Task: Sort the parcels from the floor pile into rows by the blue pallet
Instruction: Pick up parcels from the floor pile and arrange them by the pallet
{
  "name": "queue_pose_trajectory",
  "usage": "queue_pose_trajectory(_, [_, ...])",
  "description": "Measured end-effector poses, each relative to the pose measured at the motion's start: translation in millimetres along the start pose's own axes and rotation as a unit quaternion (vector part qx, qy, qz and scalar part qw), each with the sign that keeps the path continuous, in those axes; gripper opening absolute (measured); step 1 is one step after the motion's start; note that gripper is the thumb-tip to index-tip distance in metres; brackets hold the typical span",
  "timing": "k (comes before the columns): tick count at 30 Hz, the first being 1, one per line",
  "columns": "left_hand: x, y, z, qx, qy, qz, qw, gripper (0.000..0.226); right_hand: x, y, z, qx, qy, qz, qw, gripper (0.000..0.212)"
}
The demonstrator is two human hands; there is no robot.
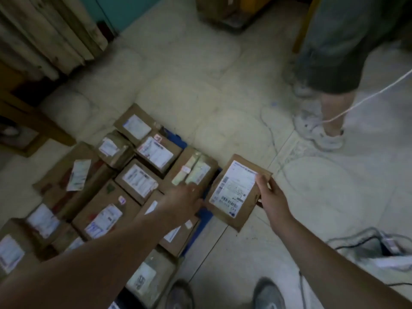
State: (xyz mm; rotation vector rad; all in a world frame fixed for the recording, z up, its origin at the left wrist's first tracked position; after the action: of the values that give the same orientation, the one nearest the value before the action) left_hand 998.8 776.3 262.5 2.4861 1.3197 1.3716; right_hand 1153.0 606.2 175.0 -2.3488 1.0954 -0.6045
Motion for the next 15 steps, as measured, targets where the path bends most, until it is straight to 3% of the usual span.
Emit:
queue_pose_trajectory(2, [-24.2, -32.5, 31.5, -0.026, 0.018, 0.129, 0.991, 0.054, -13.0, 38.1, 44.0, -0.019, 0.015, 0.013, 1.000, 0.050])
queue_pose_trajectory(5, [-60.3, -68.3, 66.6, -0.075, 0.034, 0.243, 0.967, 0.065, -40.4, 83.5, 94.3, -0.042, 0.013, 0.037, 0.998, 0.049])
queue_pose_trajectory(10, [-108.7, -111.5, 99.2, -0.111, 0.049, 0.263, 0.957, 0.078, -107.3, 136.3, 145.2, -0.104, -0.040, 0.022, 0.994, 0.058])
queue_pose_trajectory(15, [-119.0, -126.8, 102.3, -0.132, 0.073, 0.282, 0.947, 0.084, -130.8, 154.3, 149.2, -0.151, -0.034, 0.003, 0.988, 0.046])
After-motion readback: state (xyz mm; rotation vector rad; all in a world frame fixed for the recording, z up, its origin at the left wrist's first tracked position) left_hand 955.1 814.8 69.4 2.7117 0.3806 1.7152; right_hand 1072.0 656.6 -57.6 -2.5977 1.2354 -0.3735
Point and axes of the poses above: each hand's wrist, its own z-axis towards the middle knuckle, its own x-axis out of the back of the hand, y = z × x, the point moved 6 cm from there along z, towards the middle knuckle, and after that the axes turned 12 degrees about -x, right-handed, at the moved point
